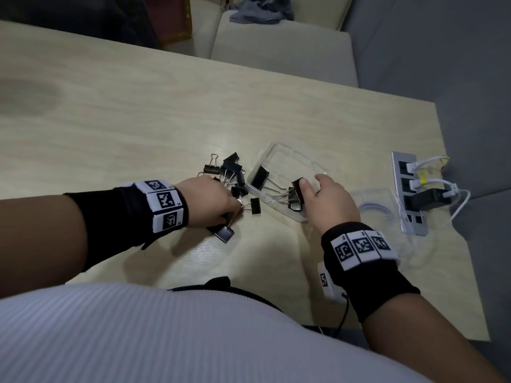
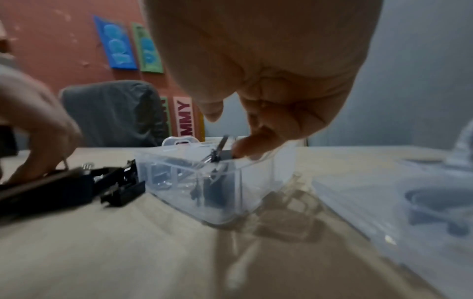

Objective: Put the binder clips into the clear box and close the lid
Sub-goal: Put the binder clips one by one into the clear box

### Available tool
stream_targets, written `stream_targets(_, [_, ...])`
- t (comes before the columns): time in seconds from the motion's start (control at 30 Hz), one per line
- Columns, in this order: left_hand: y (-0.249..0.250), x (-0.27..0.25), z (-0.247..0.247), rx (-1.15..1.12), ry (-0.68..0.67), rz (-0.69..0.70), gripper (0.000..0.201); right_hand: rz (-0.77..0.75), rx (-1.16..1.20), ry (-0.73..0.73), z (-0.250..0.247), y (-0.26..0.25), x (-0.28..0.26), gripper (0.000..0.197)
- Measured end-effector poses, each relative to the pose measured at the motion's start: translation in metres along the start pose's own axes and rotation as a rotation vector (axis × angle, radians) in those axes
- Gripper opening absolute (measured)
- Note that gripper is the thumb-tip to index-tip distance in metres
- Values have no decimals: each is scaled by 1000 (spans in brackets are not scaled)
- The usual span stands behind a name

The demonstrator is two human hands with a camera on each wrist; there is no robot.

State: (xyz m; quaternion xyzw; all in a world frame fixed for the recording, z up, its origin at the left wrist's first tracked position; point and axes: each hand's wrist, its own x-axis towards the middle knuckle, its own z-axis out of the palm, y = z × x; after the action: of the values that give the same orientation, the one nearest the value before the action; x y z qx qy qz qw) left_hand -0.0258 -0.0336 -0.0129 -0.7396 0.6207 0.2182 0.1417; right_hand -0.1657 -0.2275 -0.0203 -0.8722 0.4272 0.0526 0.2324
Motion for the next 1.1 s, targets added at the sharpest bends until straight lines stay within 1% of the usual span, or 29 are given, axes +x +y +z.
stream_targets(0.03, [-1, 0, -1, -53, 28, -7, 24, -11, -54, 8, -1, 0, -3, 55])
stream_targets(0.1, [-5, -1, -4, -206, 82, -46, 21, -21, -54, 37, -3, -2, -8, 55])
stream_targets(0.13, [-6, -1, -6, -290, 112, -64, 20, -54, -22, 38, -2, -3, -11, 53])
stream_targets(0.17, [-7, -2, -8, -373, 151, -77, 19, -122, 7, 17, 0, -3, -15, 49])
stream_targets(0.27, [-12, -2, -16, -584, 251, -98, 16, -376, 53, -140, 13, -9, -33, 39])
stream_targets(0.33, [-13, -1, -19, -691, 270, -113, 15, -437, 98, -211, 23, -15, -44, 45])
stream_targets(0.4, [-13, -1, -22, -778, 267, -109, 16, -409, 222, -256, 29, -20, -48, 56])
stream_targets(0.43, [-13, -2, -23, -815, 272, -105, 18, -378, 315, -287, 30, -22, -49, 56])
stream_targets(0.53, [-12, -2, -25, -924, 303, -119, 21, -255, 626, -384, 27, -25, -50, 45])
stream_targets(0.6, [-10, -3, -26, -972, 285, -112, 21, -182, 739, -385, 25, -26, -49, 39])
stream_targets(0.67, [-7, -2, -27, -1016, 266, -94, 19, -143, 825, -362, 23, -27, -44, 33])
stream_targets(0.73, [-4, 0, -26, -1052, 271, -92, 22, -122, 883, -343, 21, -27, -38, 27])
stream_targets(0.8, [-2, 2, -26, -1043, 300, -92, 26, -107, 921, -347, 19, -25, -35, 21])
stream_targets(0.87, [0, 3, -26, -1034, 337, -94, 26, -117, 950, -360, 19, -23, -34, 15])
stream_targets(0.93, [2, 4, -25, -1038, 366, -106, 25, -126, 960, -381, 19, -22, -33, 19])
stream_targets(1.0, [4, 6, -25, -1038, 379, -109, 25, -128, 935, -423, 19, -23, -34, 27])
stream_targets(1.07, [6, 7, -25, -1040, 363, -94, 23, -124, 911, -461, 21, -24, -36, 41])
stream_targets(1.1, [7, 7, -24, -1034, 346, -87, 22, -121, 898, -458, 22, -24, -37, 43])
